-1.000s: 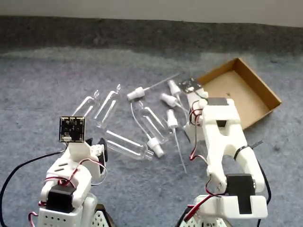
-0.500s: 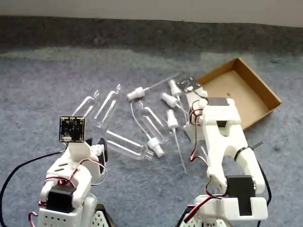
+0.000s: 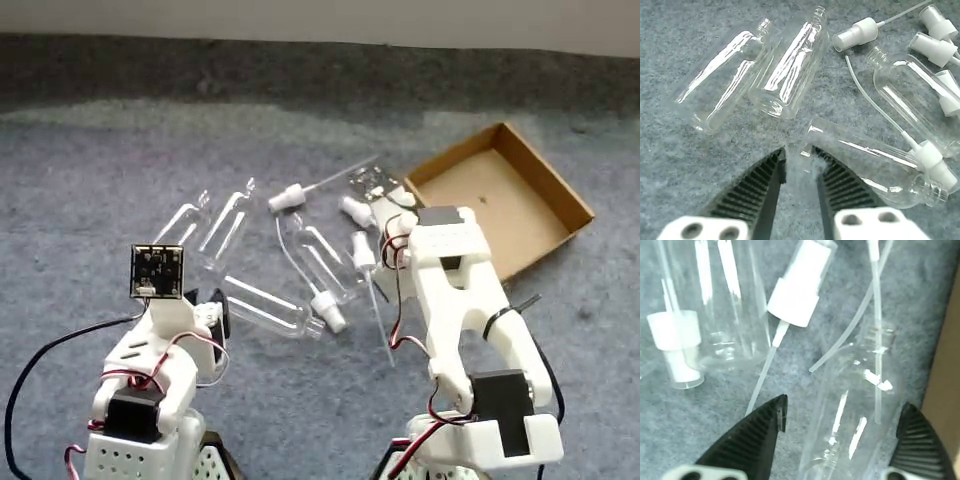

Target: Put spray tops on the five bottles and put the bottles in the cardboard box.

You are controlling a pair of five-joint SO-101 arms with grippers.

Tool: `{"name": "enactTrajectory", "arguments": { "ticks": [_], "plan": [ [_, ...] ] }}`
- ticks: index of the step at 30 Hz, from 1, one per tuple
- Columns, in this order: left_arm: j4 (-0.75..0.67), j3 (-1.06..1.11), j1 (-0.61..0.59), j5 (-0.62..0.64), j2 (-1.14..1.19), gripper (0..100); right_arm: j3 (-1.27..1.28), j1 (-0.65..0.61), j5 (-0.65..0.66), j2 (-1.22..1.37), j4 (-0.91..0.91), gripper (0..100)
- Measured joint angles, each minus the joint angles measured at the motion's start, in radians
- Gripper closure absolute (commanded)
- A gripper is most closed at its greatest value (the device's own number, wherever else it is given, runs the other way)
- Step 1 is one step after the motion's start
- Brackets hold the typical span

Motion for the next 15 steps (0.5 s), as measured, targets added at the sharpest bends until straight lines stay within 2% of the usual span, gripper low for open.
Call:
{"name": "enactTrajectory", "arguments": {
  "ticks": [7, 12, 15],
  "plan": [
    [-0.002, 0.000, 0.000, 0.000, 0.000, 95, -0.011, 0.006, 0.000, 0.140, -0.021, 68.7],
    [-0.003, 0.000, 0.000, 0.000, 0.000, 95, -0.034, 0.005, 0.000, 0.147, -0.025, 81.0],
    [-0.005, 0.000, 0.000, 0.000, 0.000, 95, -0.035, 0.008, 0.000, 0.147, -0.025, 83.6]
  ]
}}
